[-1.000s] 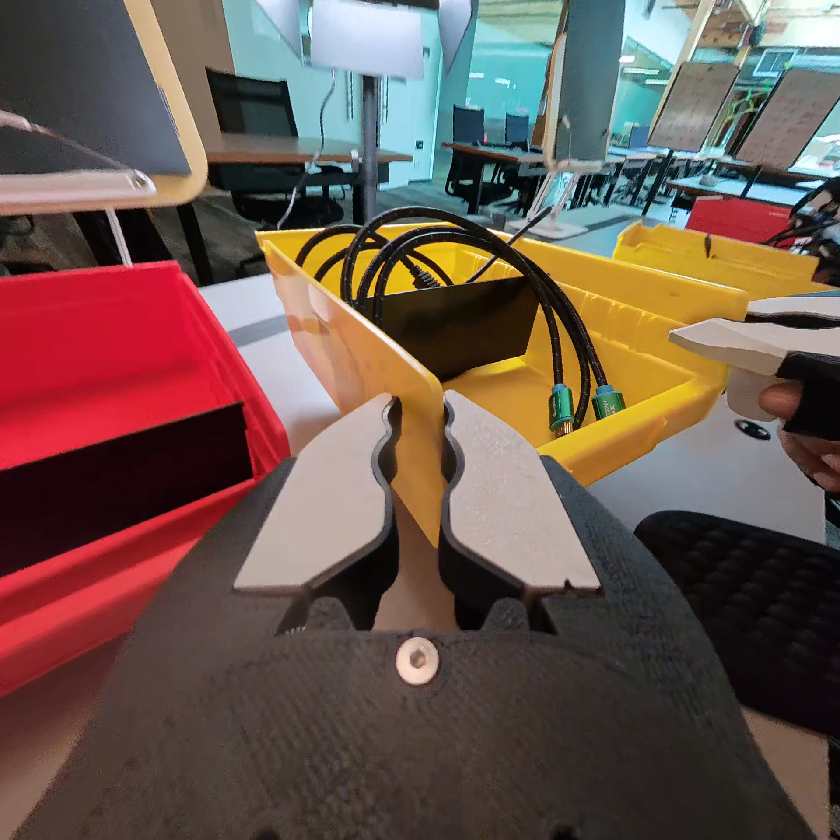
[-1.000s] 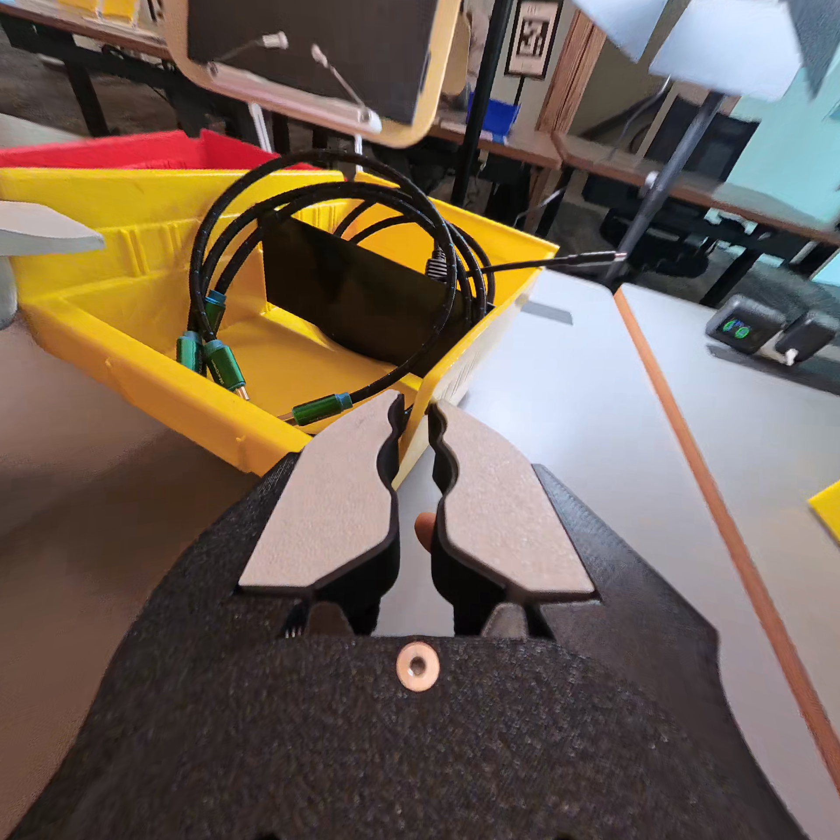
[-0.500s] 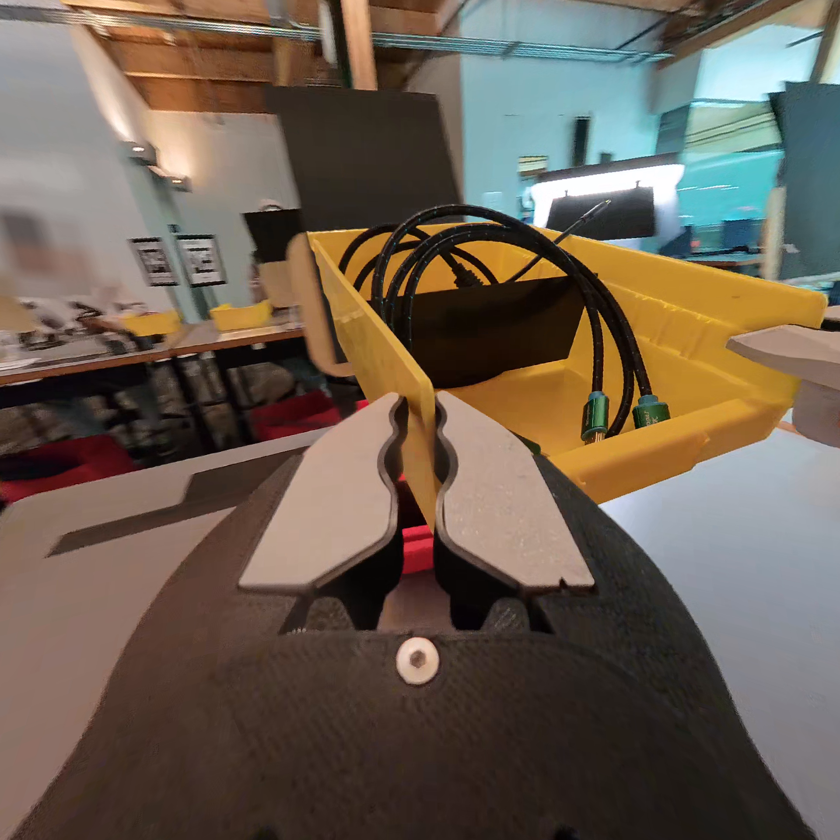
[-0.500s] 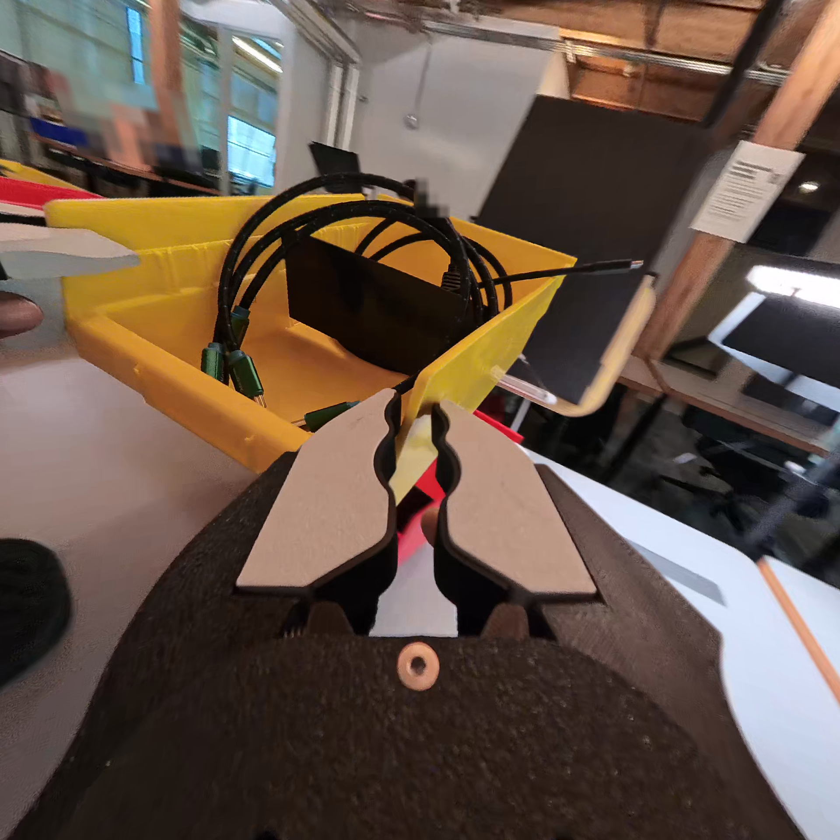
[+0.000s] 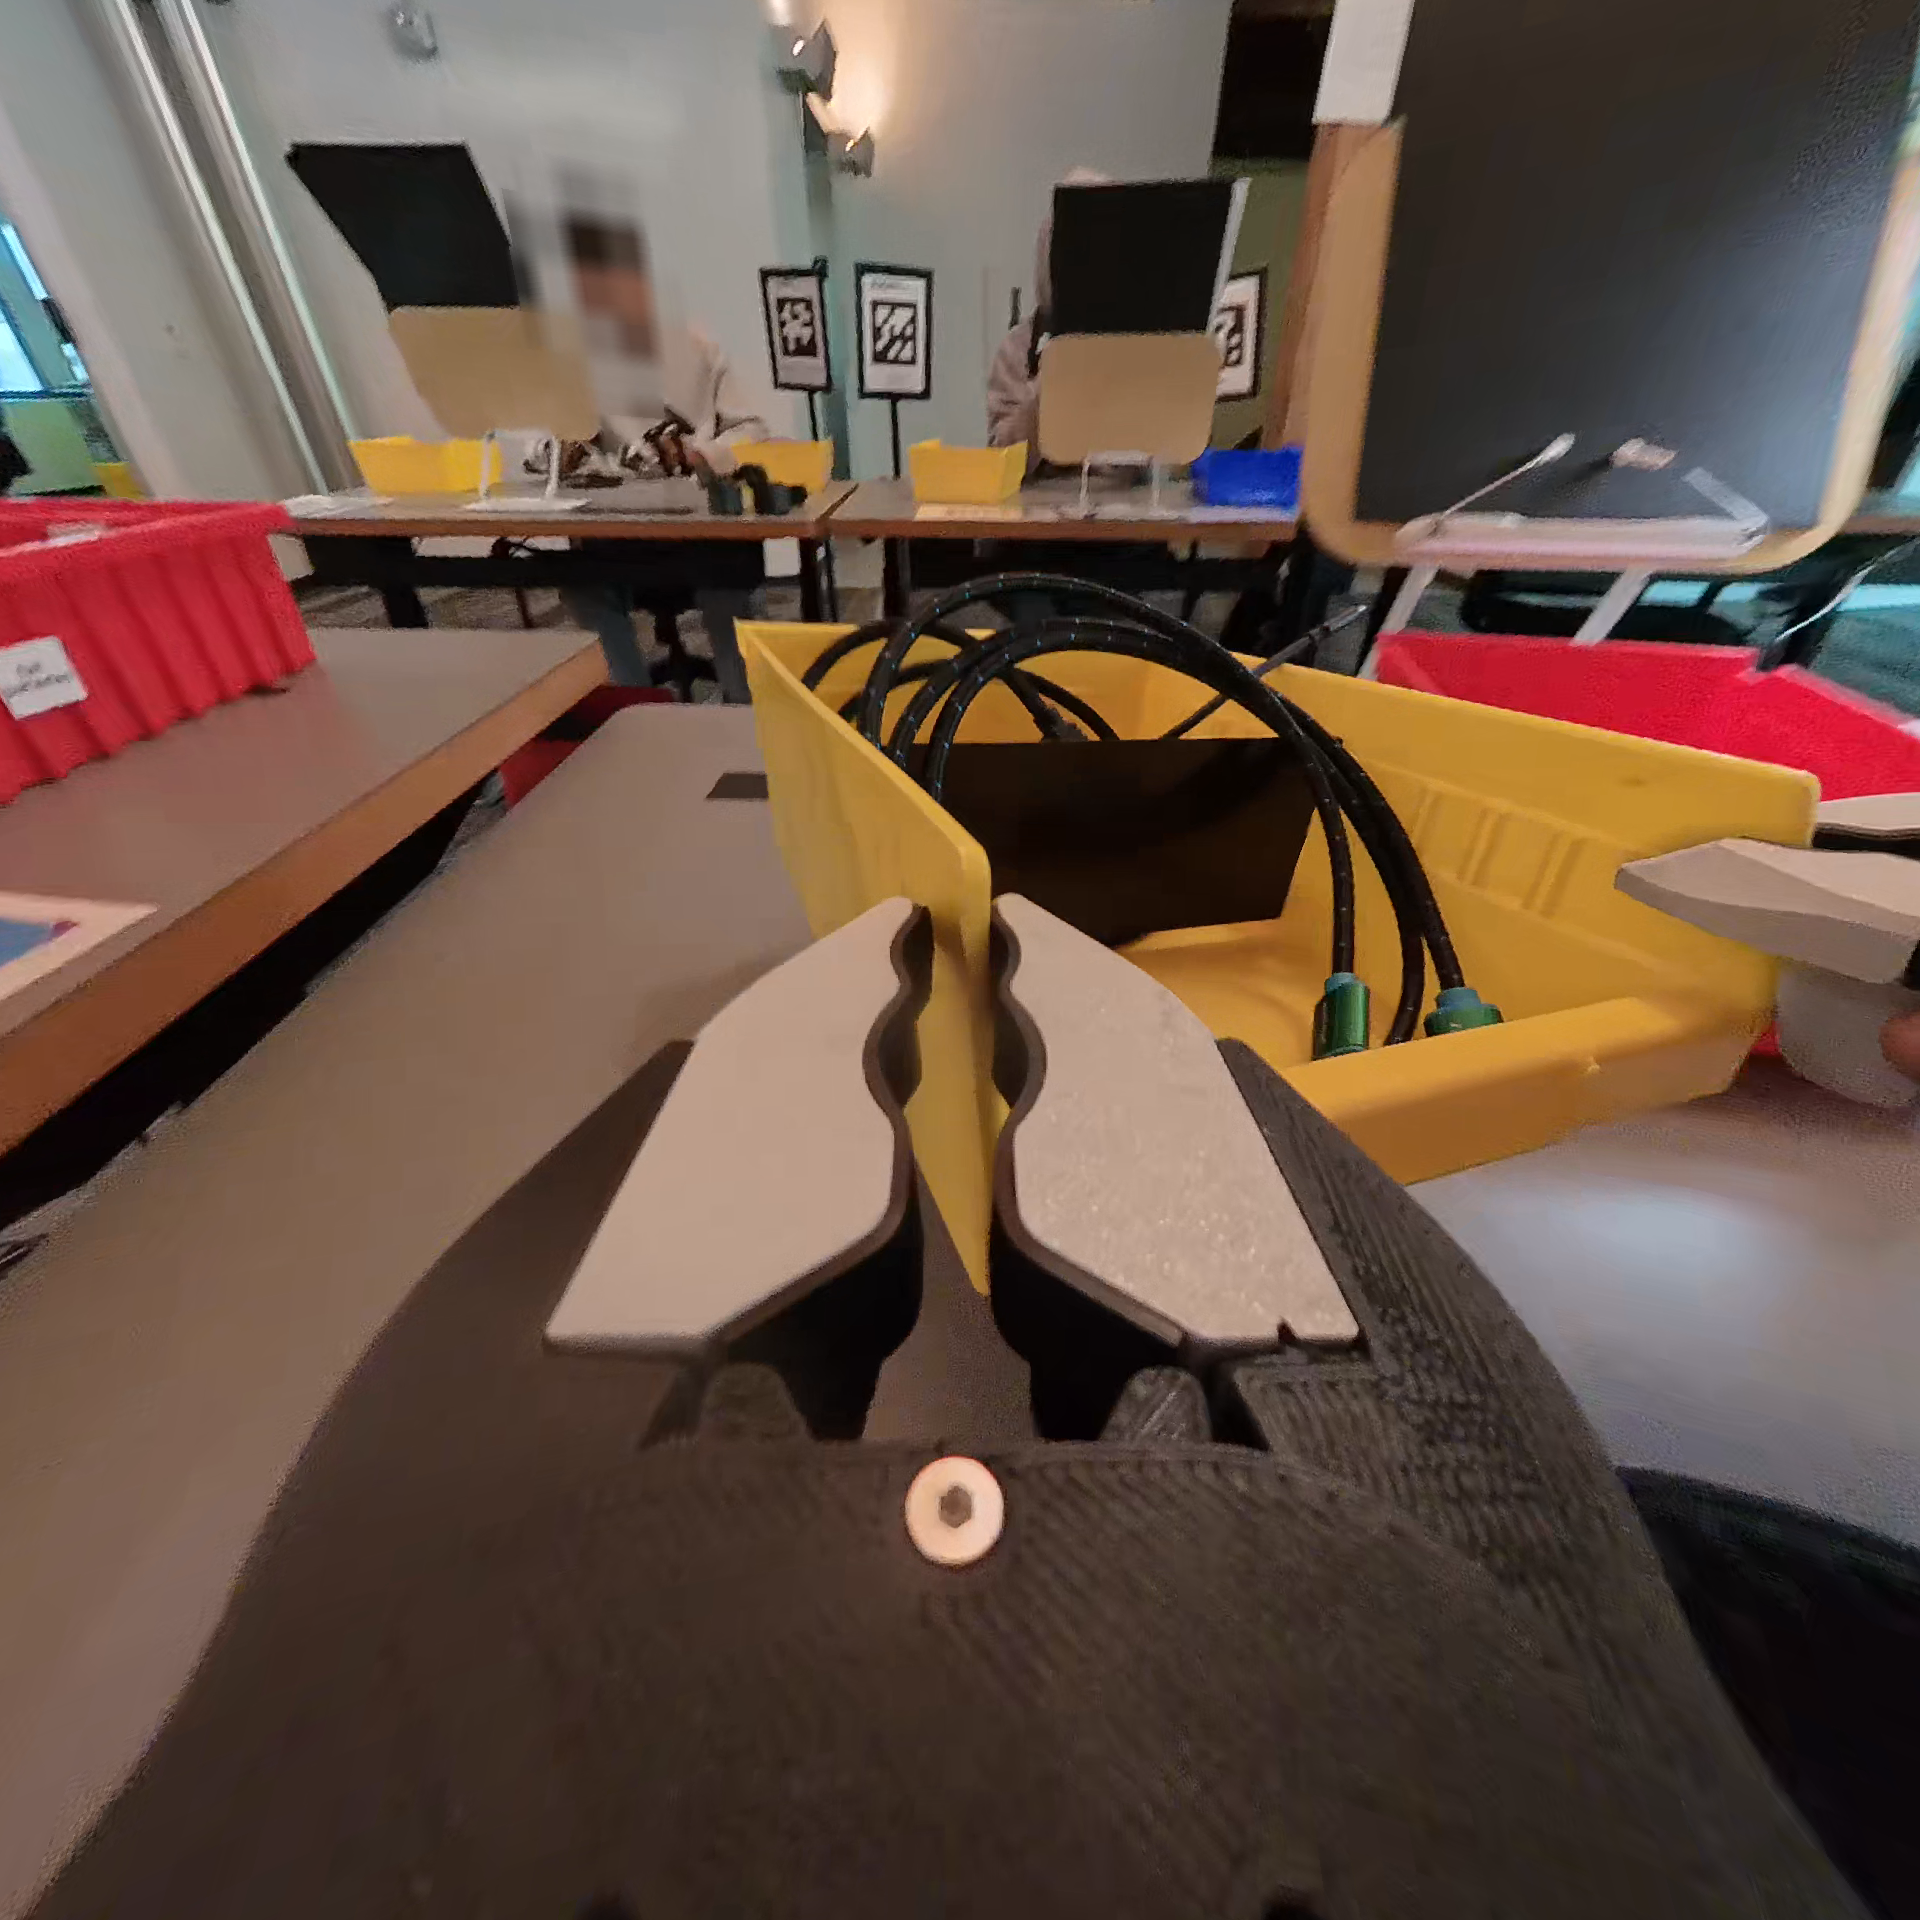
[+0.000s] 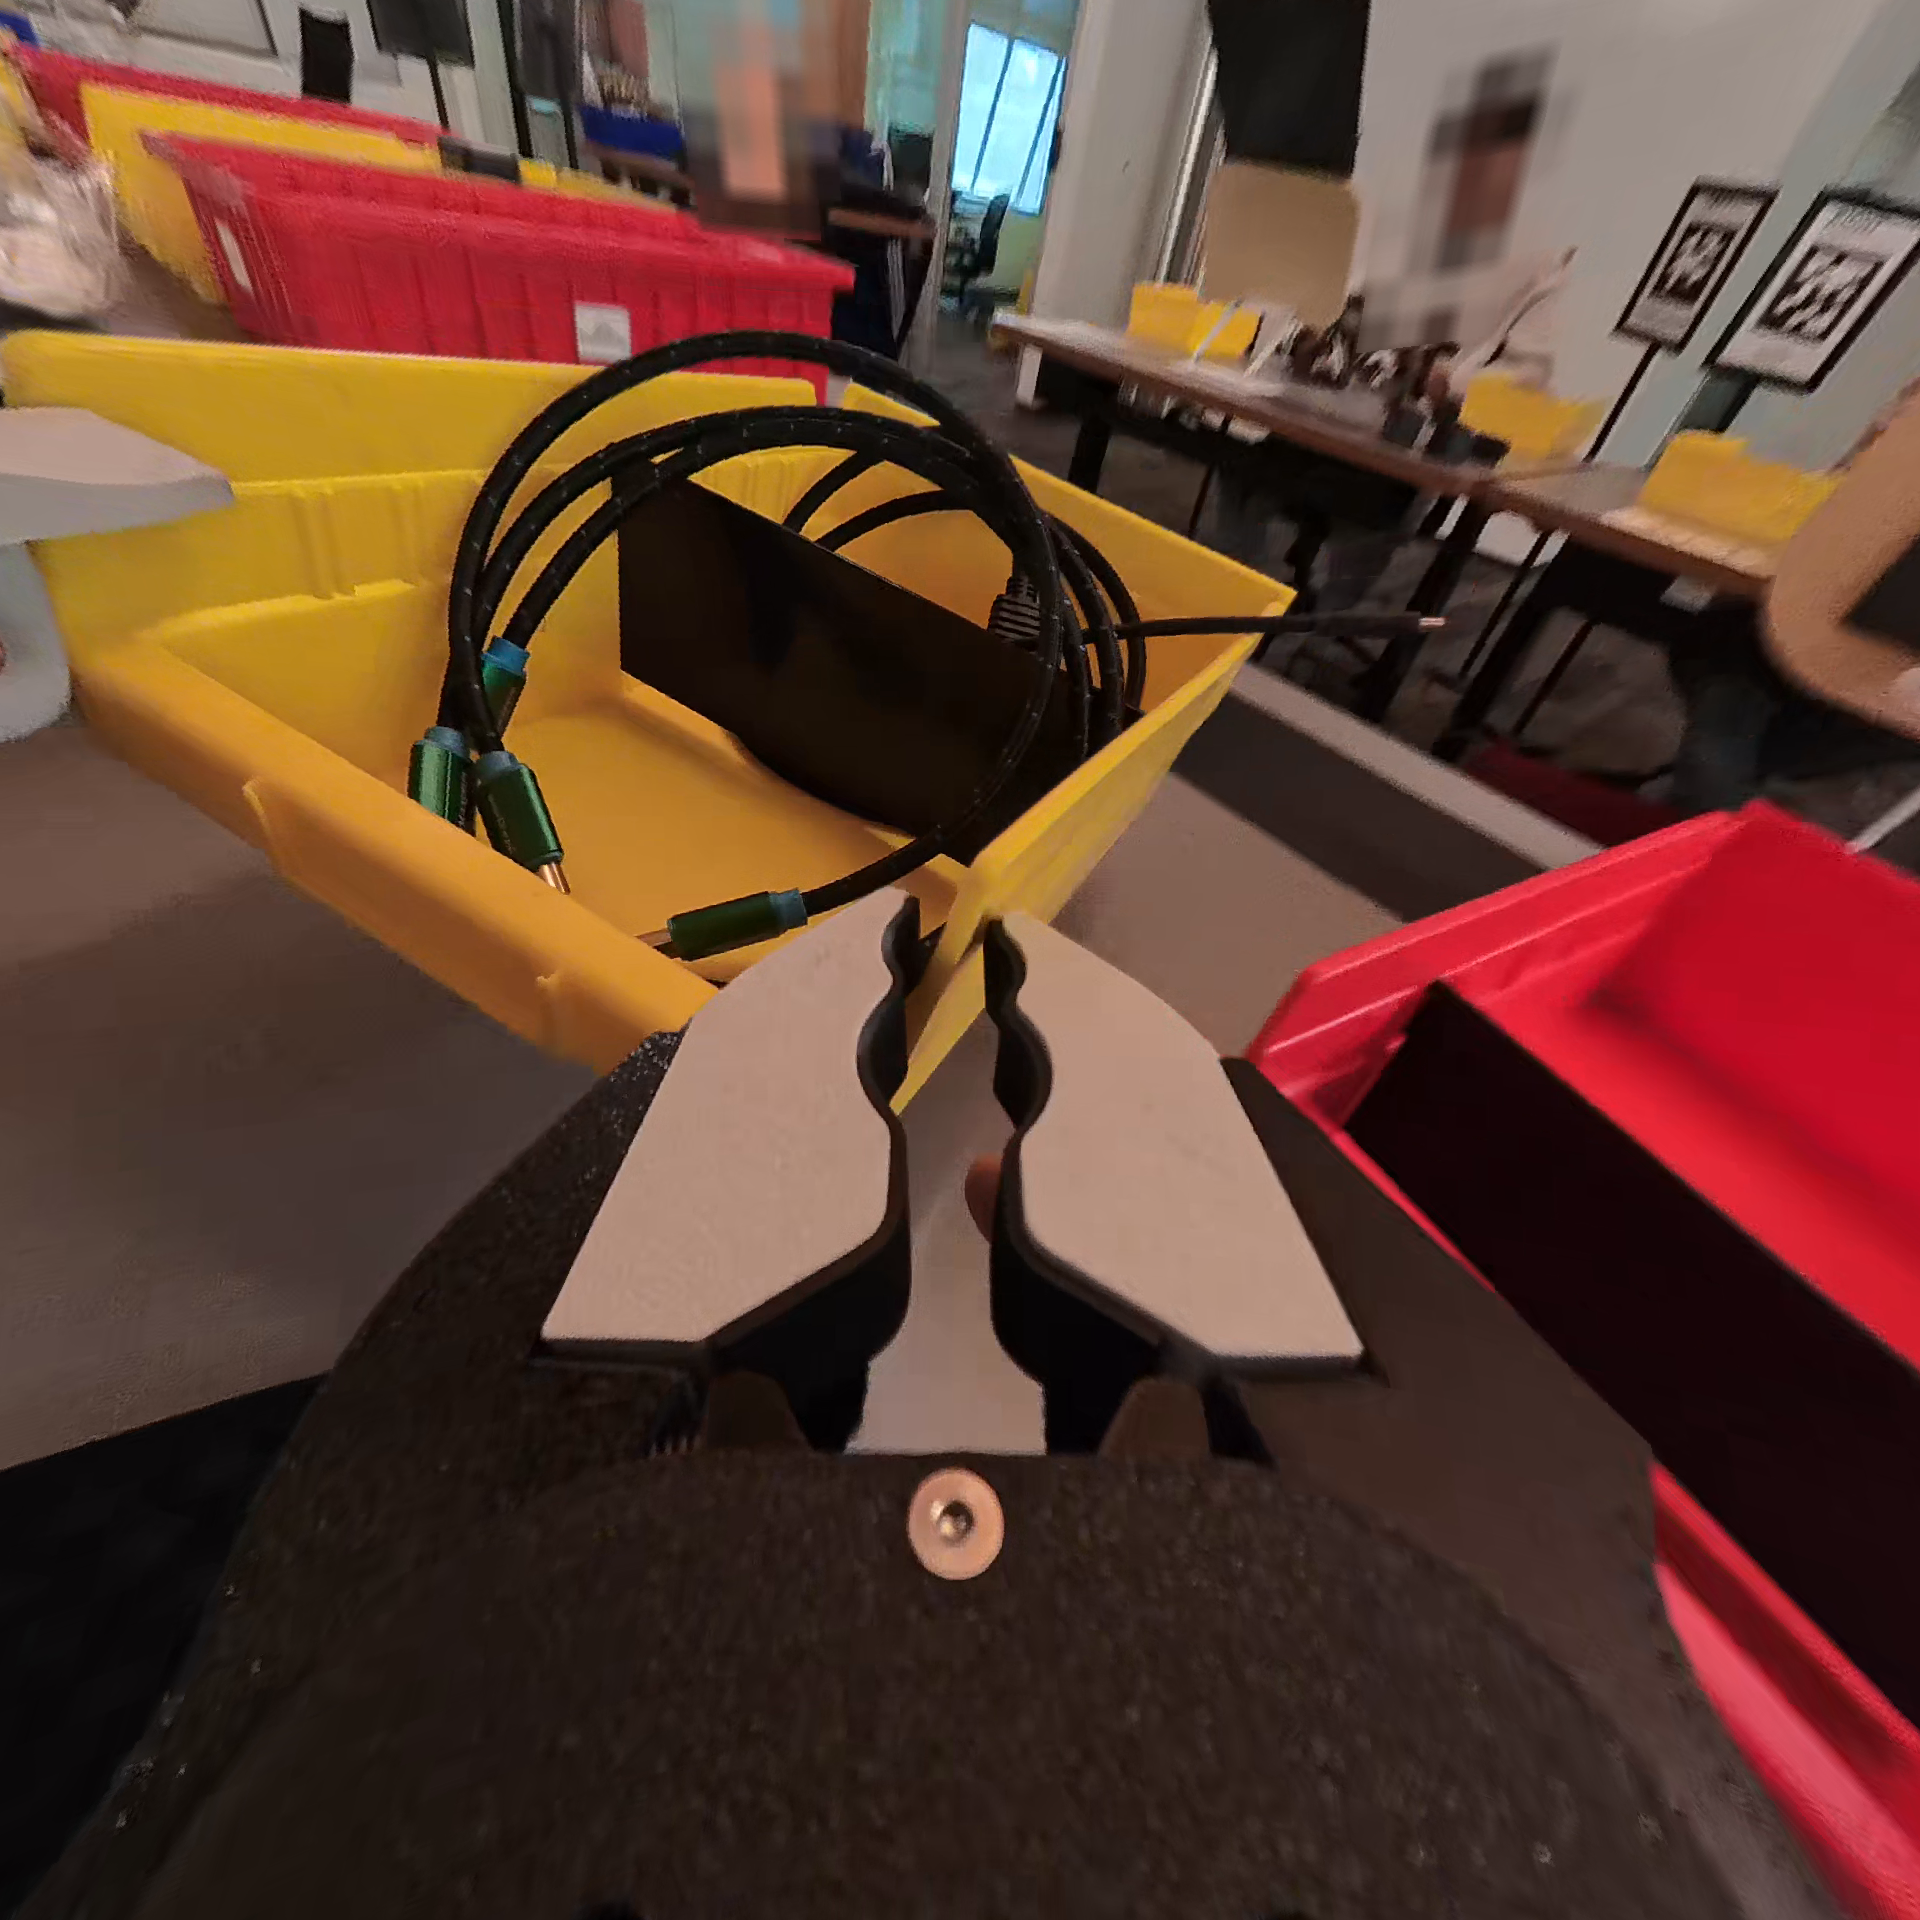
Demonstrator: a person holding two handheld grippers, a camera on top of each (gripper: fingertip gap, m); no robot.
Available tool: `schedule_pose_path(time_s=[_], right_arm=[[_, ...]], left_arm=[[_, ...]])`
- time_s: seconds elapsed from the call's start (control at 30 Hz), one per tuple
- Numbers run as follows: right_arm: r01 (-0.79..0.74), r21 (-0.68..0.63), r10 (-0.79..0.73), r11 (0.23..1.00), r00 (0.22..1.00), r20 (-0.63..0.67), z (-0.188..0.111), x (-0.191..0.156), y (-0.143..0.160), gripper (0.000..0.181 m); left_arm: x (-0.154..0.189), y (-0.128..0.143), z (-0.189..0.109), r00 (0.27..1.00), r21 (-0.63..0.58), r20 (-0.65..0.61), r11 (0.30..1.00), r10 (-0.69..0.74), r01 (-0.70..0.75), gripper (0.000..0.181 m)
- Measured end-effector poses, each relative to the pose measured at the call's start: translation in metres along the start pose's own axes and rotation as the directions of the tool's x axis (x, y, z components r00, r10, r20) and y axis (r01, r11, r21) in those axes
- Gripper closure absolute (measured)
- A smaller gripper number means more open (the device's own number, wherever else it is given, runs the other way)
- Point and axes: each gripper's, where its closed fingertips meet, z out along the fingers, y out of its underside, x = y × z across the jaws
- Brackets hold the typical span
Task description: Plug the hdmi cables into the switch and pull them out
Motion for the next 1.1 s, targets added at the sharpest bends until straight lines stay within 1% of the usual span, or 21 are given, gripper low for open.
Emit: schedule_pose_path(time_s=[0.07,0.1,0.2,0.27,0.3,0.33,0.4,0.47,0.5,0.57,0.6,0.63,0.7,0.77,0.8,0.83,0.87,0.9,0.93,1.0,1.1], right_arm=[[-0.011,-0.05,0.012,0.999,1.0,0.017,0.014,-0.006,0.022,0.169],[-0.003,-0.03,0.004,1.0,1.0,0.007,0.018,-0.005,0.025,0.17],[0.023,-0.028,-0.023,0.999,0.999,-0.023,0.026,0.004,0.032,0.17],[0.035,-0.102,-0.034,0.994,0.999,0.004,0.034,0.015,0.046,0.169],[0.024,-0.167,-0.017,0.986,0.999,0.048,0.037,0.018,0.056,0.164],[0.003,-0.218,0.018,0.976,0.996,0.093,0.035,0.019,0.062,0.153],[0.016,-0.239,0.022,0.971,0.987,0.157,0.021,0.023,0.06,0.144],[0.088,-0.256,-0.047,0.963,0.986,0.16,0.001,0.039,0.057,0.139],[0.133,-0.29,-0.088,0.948,0.983,0.164,-0.009,0.048,0.059,0.139],[0.253,-0.401,-0.191,0.881,0.963,0.188,-0.023,0.068,0.074,0.139],[0.315,-0.468,-0.248,0.826,0.948,0.2,-0.026,0.079,0.084,0.138],[0.37,-0.531,-0.302,0.763,0.929,0.214,-0.028,0.09,0.095,0.136],[0.441,-0.614,-0.374,0.654,0.895,0.244,-0.024,0.105,0.114,0.125],[0.474,-0.649,-0.39,0.595,0.876,0.282,-0.015,0.109,0.131,0.125],[0.475,-0.671,-0.377,0.569,0.876,0.3,-0.011,0.109,0.141,0.127],[0.478,-0.688,-0.379,0.546,0.873,0.306,-0.01,0.112,0.149,0.135],[0.486,-0.687,-0.412,0.54,0.865,0.288,-0.009,0.118,0.151,0.147],[0.49,-0.675,-0.418,0.552,0.863,0.285,-0.011,0.12,0.15,0.149],[0.482,-0.684,-0.399,0.548,0.869,0.293,-0.018,0.121,0.151,0.148],[0.488,-0.669,-0.393,0.56,0.868,0.304,-0.035,0.124,0.152,0.148],[0.504,-0.673,-0.413,0.541,0.857,0.309,-0.074,0.133,0.161,0.149]], left_arm=[[-0.009,0.025,0.007,1.0,-0.039,0.026,0.999,0.001,0.0,0.173],[-0.011,0.034,0.009,1.0,-0.038,0.028,0.999,-0.003,0.004,0.173],[-0.008,0.045,0.018,0.999,-0.018,0.015,0.999,-0.033,0.034,0.172],[-0.001,0.055,0.032,1.0,-0.088,-0.018,0.996,-0.021,0.02,0.17],[0.003,0.065,0.038,0.998,-0.154,-0.059,0.988,-0.014,0.005,0.169],[0.008,0.072,0.043,0.994,-0.207,-0.109,0.978,-0.015,-0.008,0.167],[0.012,0.062,0.044,0.986,-0.178,-0.168,0.984,-0.016,-0.015,0.165],[0.007,0.04,0.039,0.986,-0.129,-0.152,0.988,0.07,-0.09,0.159],[0.011,0.03,0.037,0.977,-0.117,-0.174,0.982,0.126,-0.148,0.158],[0.04,0.017,0.035,0.926,-0.121,-0.303,0.954,0.226,-0.273,0.159],[0.058,0.02,0.036,0.884,-0.155,-0.386,0.927,0.262,-0.342,0.16],[0.075,0.03,0.038,0.841,-0.219,-0.466,0.885,0.275,-0.411,0.156],[0.099,0.061,0.046,0.769,-0.364,-0.577,0.755,0.276,-0.545,0.149],[0.11,0.086,0.062,0.688,-0.384,-0.63,0.625,0.36,-0.679,0.142],[0.113,0.102,0.067,0.647,-0.403,-0.666,0.55,0.371,-0.731,0.141],[0.116,0.117,0.07,0.618,-0.431,-0.702,0.48,0.354,-0.764,0.139],[0.117,0.128,0.075,0.6,-0.445,-0.723,0.434,0.343,-0.783,0.137],[0.12,0.136,0.079,0.585,-0.445,-0.74,0.411,0.33,-0.795,0.136],[0.125,0.141,0.079,0.575,-0.447,-0.765,0.404,0.291,-0.798,0.144],[0.133,0.143,0.082,0.548,-0.419,-0.793,0.415,0.267,-0.808,0.15],[0.138,0.143,0.088,0.524,-0.385,-0.799,0.418,0.294,-0.823,0.153]])
